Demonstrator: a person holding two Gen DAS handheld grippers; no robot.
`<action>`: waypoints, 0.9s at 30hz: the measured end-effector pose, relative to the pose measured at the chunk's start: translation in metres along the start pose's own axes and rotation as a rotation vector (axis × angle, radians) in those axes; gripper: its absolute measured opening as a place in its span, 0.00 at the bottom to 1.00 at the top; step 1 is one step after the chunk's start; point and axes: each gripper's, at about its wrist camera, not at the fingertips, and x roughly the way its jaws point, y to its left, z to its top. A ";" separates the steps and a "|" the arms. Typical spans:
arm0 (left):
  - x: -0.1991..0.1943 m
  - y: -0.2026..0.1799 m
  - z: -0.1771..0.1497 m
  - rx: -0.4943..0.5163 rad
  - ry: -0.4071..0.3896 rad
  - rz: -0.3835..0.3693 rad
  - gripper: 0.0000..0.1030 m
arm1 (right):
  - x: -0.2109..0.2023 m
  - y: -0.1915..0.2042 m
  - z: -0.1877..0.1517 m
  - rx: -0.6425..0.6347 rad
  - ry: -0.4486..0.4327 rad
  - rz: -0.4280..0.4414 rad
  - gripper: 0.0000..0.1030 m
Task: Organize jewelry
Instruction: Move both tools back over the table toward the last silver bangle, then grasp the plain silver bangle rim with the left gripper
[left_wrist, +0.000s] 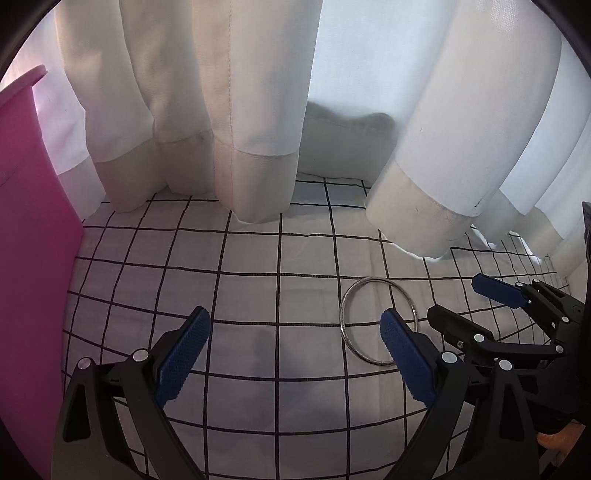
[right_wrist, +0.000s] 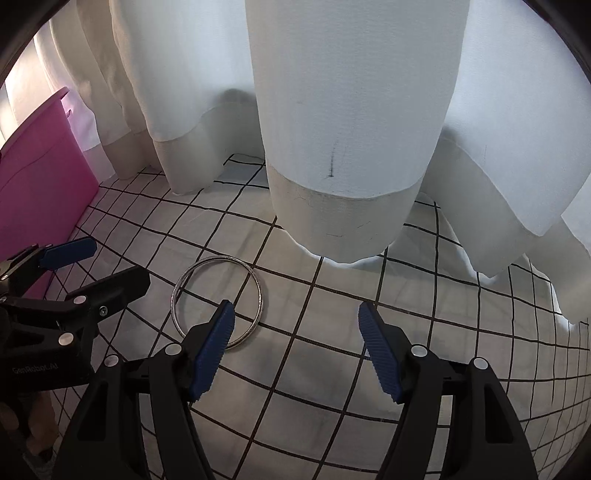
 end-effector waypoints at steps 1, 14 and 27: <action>0.004 0.000 0.000 0.008 -0.002 -0.005 0.89 | 0.005 0.000 -0.001 -0.010 0.003 -0.002 0.65; 0.041 -0.011 -0.005 0.112 -0.010 0.033 0.89 | 0.017 0.018 -0.017 -0.185 -0.097 -0.081 0.70; 0.029 -0.021 -0.013 0.161 0.003 -0.112 0.04 | 0.016 0.040 -0.021 -0.170 -0.096 0.010 0.05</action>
